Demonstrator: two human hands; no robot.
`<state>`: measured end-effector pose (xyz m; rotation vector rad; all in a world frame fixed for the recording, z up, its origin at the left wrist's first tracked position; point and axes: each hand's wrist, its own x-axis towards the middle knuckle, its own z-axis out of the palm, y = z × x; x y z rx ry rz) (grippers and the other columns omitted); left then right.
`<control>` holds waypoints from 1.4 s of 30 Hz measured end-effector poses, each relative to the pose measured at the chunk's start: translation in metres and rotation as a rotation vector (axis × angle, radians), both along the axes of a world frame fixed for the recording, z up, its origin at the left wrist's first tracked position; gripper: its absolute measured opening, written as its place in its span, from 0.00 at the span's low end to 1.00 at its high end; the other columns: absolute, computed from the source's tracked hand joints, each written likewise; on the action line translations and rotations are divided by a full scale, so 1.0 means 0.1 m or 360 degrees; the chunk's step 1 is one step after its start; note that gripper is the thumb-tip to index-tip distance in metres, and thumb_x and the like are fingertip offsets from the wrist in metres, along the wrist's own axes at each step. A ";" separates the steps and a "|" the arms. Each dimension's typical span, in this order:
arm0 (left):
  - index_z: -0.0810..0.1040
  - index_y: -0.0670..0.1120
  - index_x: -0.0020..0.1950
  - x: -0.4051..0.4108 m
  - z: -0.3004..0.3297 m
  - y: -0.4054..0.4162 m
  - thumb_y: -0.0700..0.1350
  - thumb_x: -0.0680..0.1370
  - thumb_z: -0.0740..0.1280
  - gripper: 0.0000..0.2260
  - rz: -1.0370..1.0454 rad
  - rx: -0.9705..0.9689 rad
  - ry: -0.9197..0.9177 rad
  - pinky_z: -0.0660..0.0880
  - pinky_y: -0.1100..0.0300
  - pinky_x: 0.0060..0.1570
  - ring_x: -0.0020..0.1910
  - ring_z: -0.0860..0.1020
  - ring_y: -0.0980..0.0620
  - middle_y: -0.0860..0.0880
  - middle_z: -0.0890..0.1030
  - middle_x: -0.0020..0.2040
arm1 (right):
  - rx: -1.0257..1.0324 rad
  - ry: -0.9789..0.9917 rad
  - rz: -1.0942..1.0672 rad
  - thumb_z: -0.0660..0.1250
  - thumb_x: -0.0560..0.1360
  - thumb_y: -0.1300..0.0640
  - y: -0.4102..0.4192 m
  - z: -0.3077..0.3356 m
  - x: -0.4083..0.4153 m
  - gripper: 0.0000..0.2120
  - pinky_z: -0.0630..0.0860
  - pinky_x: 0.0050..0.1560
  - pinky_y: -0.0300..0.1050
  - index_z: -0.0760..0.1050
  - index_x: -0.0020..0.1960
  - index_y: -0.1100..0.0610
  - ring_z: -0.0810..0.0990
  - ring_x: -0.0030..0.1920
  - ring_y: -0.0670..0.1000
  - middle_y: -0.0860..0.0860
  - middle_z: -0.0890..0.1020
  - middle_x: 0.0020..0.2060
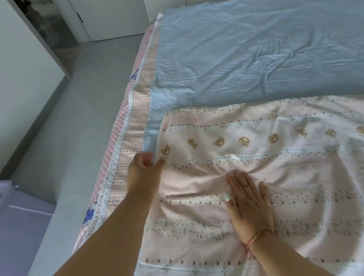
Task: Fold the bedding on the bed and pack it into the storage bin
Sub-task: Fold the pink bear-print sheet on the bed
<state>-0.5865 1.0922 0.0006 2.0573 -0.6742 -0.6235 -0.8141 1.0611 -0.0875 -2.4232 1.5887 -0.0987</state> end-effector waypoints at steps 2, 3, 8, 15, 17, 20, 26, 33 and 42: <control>0.74 0.45 0.57 0.05 0.08 -0.32 0.51 0.77 0.69 0.14 -0.0045 0.0029 0.0137 0.71 0.62 0.38 0.44 0.75 0.53 0.54 0.77 0.45 | 0.0018 -0.0025 -0.0012 0.37 0.80 0.44 -0.01 0.00 0.00 0.30 0.54 0.69 0.55 0.64 0.73 0.54 0.61 0.72 0.48 0.50 0.67 0.72; 0.73 0.46 0.60 0.08 0.09 -0.48 0.51 0.77 0.68 0.15 -0.0079 0.0035 0.0224 0.71 0.62 0.39 0.47 0.75 0.52 0.52 0.78 0.51 | -0.0010 -0.0041 -0.0015 0.36 0.80 0.43 -0.02 -0.01 0.00 0.31 0.55 0.69 0.55 0.65 0.73 0.54 0.61 0.71 0.49 0.51 0.68 0.71; 0.60 0.53 0.77 0.25 0.03 -1.06 0.51 0.81 0.62 0.25 -0.0432 -0.0026 0.0364 0.67 0.52 0.67 0.72 0.65 0.49 0.52 0.64 0.75 | -0.0119 -0.0033 0.0011 0.36 0.80 0.42 -0.13 -0.05 0.03 0.32 0.55 0.70 0.55 0.65 0.72 0.55 0.62 0.72 0.49 0.51 0.69 0.71; 0.81 0.48 0.59 0.42 -0.11 -1.46 0.42 0.79 0.66 0.10 -0.0278 -0.0105 0.0831 0.74 0.53 0.63 0.58 0.79 0.51 0.49 0.82 0.59 | -0.0121 -0.0112 0.0034 0.38 0.80 0.40 -0.34 -0.07 0.07 0.32 0.56 0.70 0.55 0.60 0.75 0.56 0.59 0.74 0.48 0.50 0.64 0.73; 0.83 0.48 0.54 0.56 -0.10 -1.54 0.37 0.79 0.64 0.10 0.0010 -0.0151 0.0753 0.78 0.56 0.55 0.49 0.81 0.52 0.48 0.82 0.58 | -0.0112 -0.0121 0.0039 0.38 0.80 0.40 -0.37 -0.08 0.07 0.32 0.55 0.71 0.54 0.58 0.76 0.55 0.58 0.75 0.48 0.49 0.61 0.75; 0.81 0.49 0.57 0.88 -0.05 -1.59 0.34 0.79 0.61 0.15 0.0235 -0.0116 0.0501 0.75 0.62 0.38 0.36 0.75 0.56 0.45 0.80 0.60 | -0.0087 -0.0156 0.0034 0.38 0.79 0.40 -0.40 -0.09 0.05 0.32 0.54 0.71 0.54 0.58 0.76 0.55 0.58 0.75 0.48 0.49 0.61 0.75; 0.60 0.57 0.76 0.48 -0.01 -1.54 0.48 0.81 0.58 0.23 -0.0345 0.0467 -0.0750 0.65 0.45 0.69 0.73 0.62 0.41 0.47 0.60 0.77 | -0.0098 -0.0180 0.0036 0.37 0.79 0.40 -0.45 -0.08 0.07 0.33 0.56 0.71 0.55 0.61 0.75 0.56 0.59 0.74 0.48 0.50 0.63 0.74; 0.43 0.53 0.79 -0.61 -0.56 -0.37 0.58 0.74 0.34 0.32 -0.1189 0.0554 -0.1104 0.32 0.53 0.74 0.75 0.34 0.59 0.56 0.40 0.79 | -0.0190 -0.0157 0.0057 0.49 0.76 0.45 -0.49 -0.13 0.08 0.30 0.55 0.71 0.53 0.63 0.74 0.58 0.59 0.73 0.49 0.51 0.65 0.73; 0.37 0.52 0.79 -0.59 -0.66 -0.64 0.59 0.81 0.40 0.28 -0.1200 0.0946 -0.1151 0.35 0.46 0.75 0.77 0.36 0.55 0.52 0.37 0.79 | -0.0065 -0.0087 0.0145 0.34 0.71 0.41 -0.62 -0.10 0.10 0.36 0.40 0.75 0.45 0.47 0.78 0.51 0.45 0.76 0.43 0.45 0.48 0.77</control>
